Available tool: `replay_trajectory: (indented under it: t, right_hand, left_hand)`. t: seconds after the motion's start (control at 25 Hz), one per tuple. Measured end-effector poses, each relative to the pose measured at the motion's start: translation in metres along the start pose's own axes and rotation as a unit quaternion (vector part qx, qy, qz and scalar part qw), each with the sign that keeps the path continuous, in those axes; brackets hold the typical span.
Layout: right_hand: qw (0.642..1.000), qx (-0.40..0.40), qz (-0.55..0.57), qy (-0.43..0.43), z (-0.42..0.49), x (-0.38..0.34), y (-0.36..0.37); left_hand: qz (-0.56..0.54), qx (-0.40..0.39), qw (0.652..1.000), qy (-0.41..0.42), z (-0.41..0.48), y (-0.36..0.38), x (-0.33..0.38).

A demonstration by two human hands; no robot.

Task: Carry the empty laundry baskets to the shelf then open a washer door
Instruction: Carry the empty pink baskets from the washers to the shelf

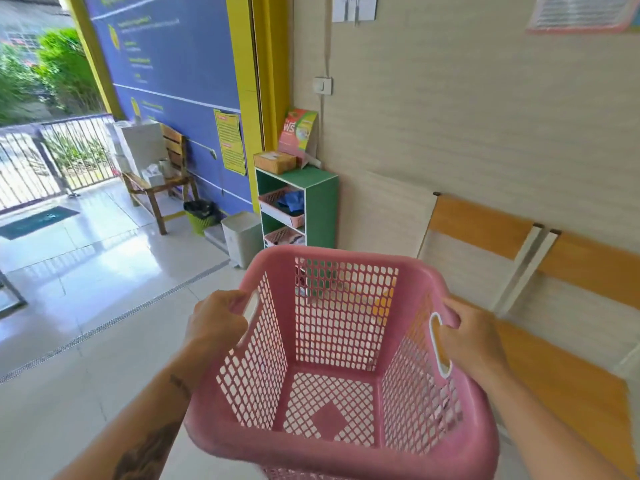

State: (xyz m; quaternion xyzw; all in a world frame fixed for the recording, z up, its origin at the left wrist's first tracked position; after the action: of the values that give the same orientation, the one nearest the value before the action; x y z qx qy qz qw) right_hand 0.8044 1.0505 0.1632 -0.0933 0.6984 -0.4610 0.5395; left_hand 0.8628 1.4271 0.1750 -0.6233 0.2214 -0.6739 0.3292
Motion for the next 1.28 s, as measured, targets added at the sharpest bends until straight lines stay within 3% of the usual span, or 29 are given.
replay_trajectory:
  t: [0.36, 0.56, 0.88, 1.0, 1.28]
  right_hand:
    - [0.998, 0.031, 0.024, 0.043, 0.116, -0.079, 0.116]
    - [0.995, 0.019, 0.035, 0.094, 0.218, -0.078, 0.187]
    - [0.985, -0.029, -0.035, 0.164, 0.353, -0.085, 0.280]
    - [0.973, -0.034, -0.032, 0.225, 0.393, -0.074, 0.322]
    - [0.933, 0.002, -0.025, 0.360, 0.444, -0.029, 0.416]
  left_hand:
    - [0.030, -0.037, 0.997, 0.054, 0.196, 0.023, -0.053]
    - [0.043, -0.048, 0.996, 0.068, 0.307, 0.094, -0.065]
    - [0.035, -0.103, 0.992, 0.061, 0.476, 0.202, -0.083]
    - [0.031, -0.136, 0.987, 0.076, 0.534, 0.254, -0.102]
    - [-0.020, -0.244, 0.969, 0.029, 0.615, 0.387, -0.168]
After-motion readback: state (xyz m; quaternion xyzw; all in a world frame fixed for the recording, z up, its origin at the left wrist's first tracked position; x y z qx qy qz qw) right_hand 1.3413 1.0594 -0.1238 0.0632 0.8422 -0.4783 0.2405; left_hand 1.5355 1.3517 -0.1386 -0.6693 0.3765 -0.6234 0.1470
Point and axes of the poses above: each hand's wrist, its own z-axis towards the middle knuckle, its own y-axis out of the palm, x = y × z, the point moved 3 cm from there along z, towards the middle knuckle, and after that the axes turned 10 degrees about y, right-handed, at the moved point
